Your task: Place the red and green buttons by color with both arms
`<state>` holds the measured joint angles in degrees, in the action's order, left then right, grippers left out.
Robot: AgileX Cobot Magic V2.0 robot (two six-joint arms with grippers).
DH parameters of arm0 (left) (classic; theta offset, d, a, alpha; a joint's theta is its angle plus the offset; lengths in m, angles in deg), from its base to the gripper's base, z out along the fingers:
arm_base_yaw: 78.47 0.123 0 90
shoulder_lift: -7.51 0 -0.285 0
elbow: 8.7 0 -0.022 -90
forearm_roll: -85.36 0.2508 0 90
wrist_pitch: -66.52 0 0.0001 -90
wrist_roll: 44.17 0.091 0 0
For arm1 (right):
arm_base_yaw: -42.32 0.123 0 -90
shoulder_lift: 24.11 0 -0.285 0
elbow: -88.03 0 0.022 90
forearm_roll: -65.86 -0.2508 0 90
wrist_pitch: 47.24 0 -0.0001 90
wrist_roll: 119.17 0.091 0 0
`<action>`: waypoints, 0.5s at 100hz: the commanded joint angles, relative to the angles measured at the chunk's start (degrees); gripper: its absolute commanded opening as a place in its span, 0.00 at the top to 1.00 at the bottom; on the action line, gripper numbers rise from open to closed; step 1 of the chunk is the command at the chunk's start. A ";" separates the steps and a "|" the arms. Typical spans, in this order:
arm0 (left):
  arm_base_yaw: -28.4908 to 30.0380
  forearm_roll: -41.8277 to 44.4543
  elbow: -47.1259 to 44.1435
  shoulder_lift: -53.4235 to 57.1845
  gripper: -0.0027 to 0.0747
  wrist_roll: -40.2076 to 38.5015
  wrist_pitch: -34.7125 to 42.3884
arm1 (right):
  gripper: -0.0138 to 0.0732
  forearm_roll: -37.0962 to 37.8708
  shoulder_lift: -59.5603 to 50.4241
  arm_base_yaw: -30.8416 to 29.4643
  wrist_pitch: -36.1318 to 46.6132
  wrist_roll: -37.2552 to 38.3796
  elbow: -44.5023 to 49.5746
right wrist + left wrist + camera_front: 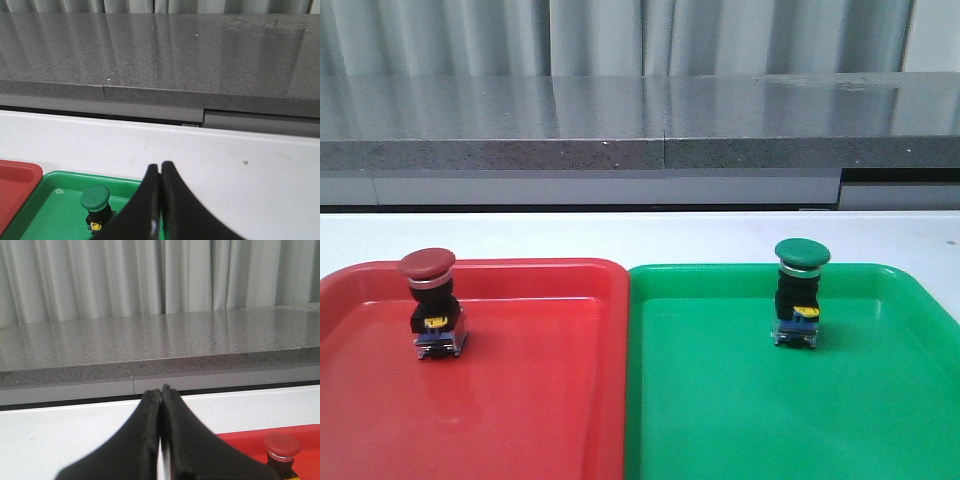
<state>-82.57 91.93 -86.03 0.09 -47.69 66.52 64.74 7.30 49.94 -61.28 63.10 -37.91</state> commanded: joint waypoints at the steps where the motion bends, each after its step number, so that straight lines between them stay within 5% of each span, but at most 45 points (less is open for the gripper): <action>1: 0.14 -0.06 -2.34 1.76 0.99 -0.61 4.18 | 0.97 1.52 -2.76 -0.21 4.79 -0.12 0.03; 50: 0.14 -0.06 -2.34 1.76 0.99 -0.61 4.18 | 0.97 2.20 -25.36 -0.31 6.23 -0.12 16.32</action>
<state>-82.57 91.93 -86.03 0.09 -47.69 66.52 66.27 -15.33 49.81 -60.02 63.10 -22.42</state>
